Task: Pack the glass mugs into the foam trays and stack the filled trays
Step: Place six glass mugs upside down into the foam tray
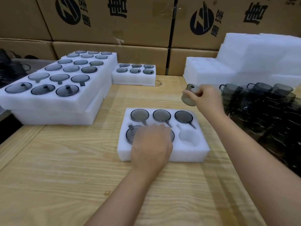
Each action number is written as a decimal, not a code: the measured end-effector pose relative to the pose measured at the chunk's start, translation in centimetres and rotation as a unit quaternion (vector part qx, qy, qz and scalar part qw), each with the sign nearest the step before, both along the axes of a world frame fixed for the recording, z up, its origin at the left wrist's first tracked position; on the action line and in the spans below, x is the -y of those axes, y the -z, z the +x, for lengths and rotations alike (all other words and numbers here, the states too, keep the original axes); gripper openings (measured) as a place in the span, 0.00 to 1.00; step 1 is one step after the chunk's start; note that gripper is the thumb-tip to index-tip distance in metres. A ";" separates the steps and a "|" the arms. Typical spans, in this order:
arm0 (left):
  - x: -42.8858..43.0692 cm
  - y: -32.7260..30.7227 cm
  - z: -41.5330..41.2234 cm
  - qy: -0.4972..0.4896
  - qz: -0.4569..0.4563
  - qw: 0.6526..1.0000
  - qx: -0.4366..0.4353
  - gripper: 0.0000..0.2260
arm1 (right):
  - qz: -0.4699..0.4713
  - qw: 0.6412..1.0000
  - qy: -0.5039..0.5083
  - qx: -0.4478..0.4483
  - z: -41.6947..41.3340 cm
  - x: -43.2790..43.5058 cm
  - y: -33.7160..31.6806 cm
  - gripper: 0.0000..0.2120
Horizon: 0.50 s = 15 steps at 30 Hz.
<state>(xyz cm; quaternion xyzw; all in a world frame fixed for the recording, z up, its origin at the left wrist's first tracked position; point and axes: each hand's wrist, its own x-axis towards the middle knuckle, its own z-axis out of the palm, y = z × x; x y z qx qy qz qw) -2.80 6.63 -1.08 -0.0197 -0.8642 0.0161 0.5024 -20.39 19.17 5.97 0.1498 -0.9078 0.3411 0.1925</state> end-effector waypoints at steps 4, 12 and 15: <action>0.0 -0.1 0.2 -0.005 0.006 1.000 0.017 0.10 | -0.132 0.978 -0.049 -0.155 7.7 -2.8 -0.2 0.19; 0.0 -0.2 0.5 -0.007 0.018 0.999 0.045 0.12 | -0.173 0.971 -0.132 -0.099 12.5 -4.7 2.9 0.08; 0.1 -0.3 0.6 -0.005 0.022 0.999 0.050 0.12 | -0.137 0.979 -0.131 -0.074 12.3 -4.5 3.3 0.07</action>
